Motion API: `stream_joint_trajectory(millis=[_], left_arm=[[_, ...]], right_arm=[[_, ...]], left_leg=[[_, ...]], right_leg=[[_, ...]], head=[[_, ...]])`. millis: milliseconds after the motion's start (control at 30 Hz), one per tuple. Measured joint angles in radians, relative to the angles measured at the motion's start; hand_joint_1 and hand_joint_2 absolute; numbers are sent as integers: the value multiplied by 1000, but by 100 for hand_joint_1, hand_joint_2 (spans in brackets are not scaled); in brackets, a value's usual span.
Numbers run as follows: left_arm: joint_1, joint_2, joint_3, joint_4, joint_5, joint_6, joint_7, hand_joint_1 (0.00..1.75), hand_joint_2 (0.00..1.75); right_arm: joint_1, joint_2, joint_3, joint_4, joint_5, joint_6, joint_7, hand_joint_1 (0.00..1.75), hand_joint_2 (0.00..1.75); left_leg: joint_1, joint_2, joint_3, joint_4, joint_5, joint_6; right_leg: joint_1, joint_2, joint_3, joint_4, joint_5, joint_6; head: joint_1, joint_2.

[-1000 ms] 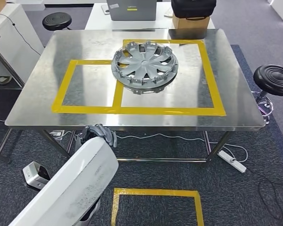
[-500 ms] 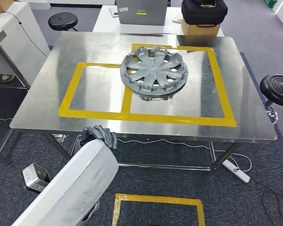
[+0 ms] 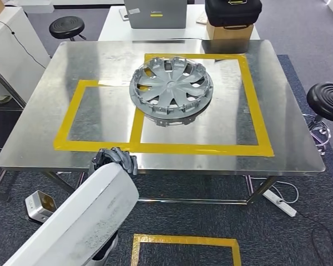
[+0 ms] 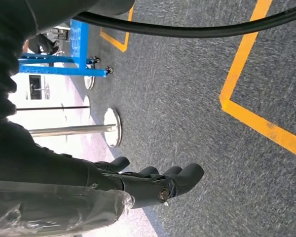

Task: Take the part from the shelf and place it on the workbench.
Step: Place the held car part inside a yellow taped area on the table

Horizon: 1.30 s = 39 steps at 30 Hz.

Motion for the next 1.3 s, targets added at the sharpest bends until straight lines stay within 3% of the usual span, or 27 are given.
stream_joint_trajectory(millis=[33, 100, 233, 300, 367, 400, 433, 467, 500, 567, 600, 733, 800, 867, 900, 933, 967, 1033, 1067, 1133, 1233, 1300], left_arm=[[0, 0, 0, 0, 0, 1, 0, 155, 175], [0, 0, -2, 0, 0, 3, 0, 155, 175], [-1, -1, -6, 0, -1, 8, 0, 155, 175], [-2, -1, -8, 0, -5, 10, 0, 155, 175], [-2, -1, -8, 0, -18, 11, 0, 155, 175], [-2, -1, -8, 0, -26, 10, 0, 155, 175], [-2, -1, -7, 0, -34, 9, 0, 155, 175], [-1, -1, -6, 0, -44, 7, 0, 155, 175], [-1, -1, -6, 0, -55, 6, 0, 155, 175], [-1, -1, -6, -1, -74, 6, 0, 155, 175], [-1, 0, -7, -1, -77, 6, 0, 155, 175], [-3, 0, -9, -1, -64, 3, 0, 155, 175], [-3, 1, -9, -1, -56, -3, 0, 155, 175], [-3, 2, -9, -1, -49, -5, 0, 155, 175], [-3, 2, -9, -1, -46, -5, 0, 155, 175], [-3, 2, -8, -1, -44, -5, 0, 155, 175], [-3, 2, -8, -1, -42, -4, 0, 155, 175], [-3, 2, -8, -1, -40, -4, 0, 155, 175], [-3, 2, -8, -1, -40, -4, 0, 155, 175], [-3, 1, -8, -1, -38, -3, 0, 155, 175], [-2, 0, -8, -1, -32, -3, 0, 155, 175], [-3, -1, -8, -1, -30, -3, 0, 155, 175]], right_arm=[[0, 0, 0, 0, 0, 0, 0, 0, 175], [-1, 0, 0, 0, 0, 0, 0, 0, 175], [-1, 0, 0, 0, 0, 1, 0, 0, 175], [-1, 0, 0, 0, 0, 1, 0, 0, 175], [0, 0, 0, 0, 0, 2, 0, 0, 175], [0, 0, 0, 0, 1, 3, 0, 0, 175], [0, 0, 0, 0, 1, 3, 0, 0, 175], [1, 0, 0, 0, 2, 4, 0, 0, 175], [1, 0, 0, 0, 2, 5, 0, 0, 175], [0, 0, 0, 0, 4, 6, -1, 0, 175], [-1, 0, 0, 0, 5, 7, -1, 0, 175], [-1, 0, 0, 0, 7, 9, -2, 0, 175], [-1, 0, 0, 0, 9, 11, -2, 0, 175], [-2, 0, 0, 0, 9, 12, -3, 0, 175], [-2, 0, 0, 0, 9, 12, -3, 0, 175], [-2, 0, 0, 0, 9, 12, -3, 0, 175], [-1, 0, 0, 0, 9, 12, -3, 0, 175], [-1, 0, 0, 0, 9, 12, -3, 0, 175], [-1, 0, 0, 0, 9, 12, -3, 0, 175], [-1, 0, 0, 0, 9, 12, -3, 0, 175], [-2, 0, 0, 0, 9, 12, -3, 0, 175], [-3, 0, 0, 0, 9, 12, -2, 0, 175]], left_leg=[[-1, 1, 22, -65, 36, 5], [-3, 2, 48, -142, 65, 12], [-2, 0, 55, -159, 77, 32], [0, 1, 59, -162, 78, 40], [-2, 0, 60, -162, 73, 45], [-2, -1, 61, -162, 68, 48], [-3, -2, 64, -162, 62, 50], [-3, -4, 70, -162, 55, 51], [-3, -4, 78, -162, 50, 49], [-7, -4, 91, -159, 46, 38], [-8, -3, 94, -158, 46, 32], [-6, -2, 93, -153, 37, 11], [-5, -1, 54, -79, -2, 0], [-2, -1, -23, 50, -48, -7], [-1, 0, -55, 95, -53, -9], [0, 0, -71, 109, -40, -10], [2, 0, -68, 86, -9, -10], [4, 3, -21, -30, 70, -9], [4, 4, 6, -90, 92, -6], [4, 4, 30, -149, 100, 3], [4, 0, 35, -157, 93, 24], [6, 0, 40, -159, 91, 35]], right_leg=[[2, 1, 4, 1, -3, 3], [4, 1, 6, 2, -6, 13], [3, -3, 3, 11, -21, 39], [3, -5, -35, 97, -72, 46], [3, -6, -94, 225, -128, 49], [4, -6, -111, 261, -134, 50], [4, -6, -112, 262, -121, 49], [4, -6, -93, 225, -93, 48], [4, -7, -58, 160, -58, 47], [5, -8, 11, 39, -22, 41], [7, -7, 30, 7, -19, 37], [7, -6, 41, -11, -24, 14], [2, -7, 48, -18, -25, 5], [1, -8, 50, -18, -29, 0], [1, -8, 51, -18, -31, -1], [0, -7, 54, -18, -33, -1], [0, -6, 58, -18, -36, 0], [-1, -4, 68, -18, -44, 7], [0, -2, 70, -16, -49, 13], [4, -2, 69, -16, -56, 26], [3, -5, 69, -15, -66, 42], [2, -6, 39, 55, -107, 49]], head=[[0, 0], [0, 0], [0, 0], [4, 0], [6, 0], [7, 0], [7, 0], [7, 0], [7, 0], [7, 0], [6, 0], [4, 0], [0, 0], [-2, 0], [-2, 0], [-2, 0], [-2, 0], [-3, 0], [-5, 0], [-5, 0], [-1, 0], [4, 0]])
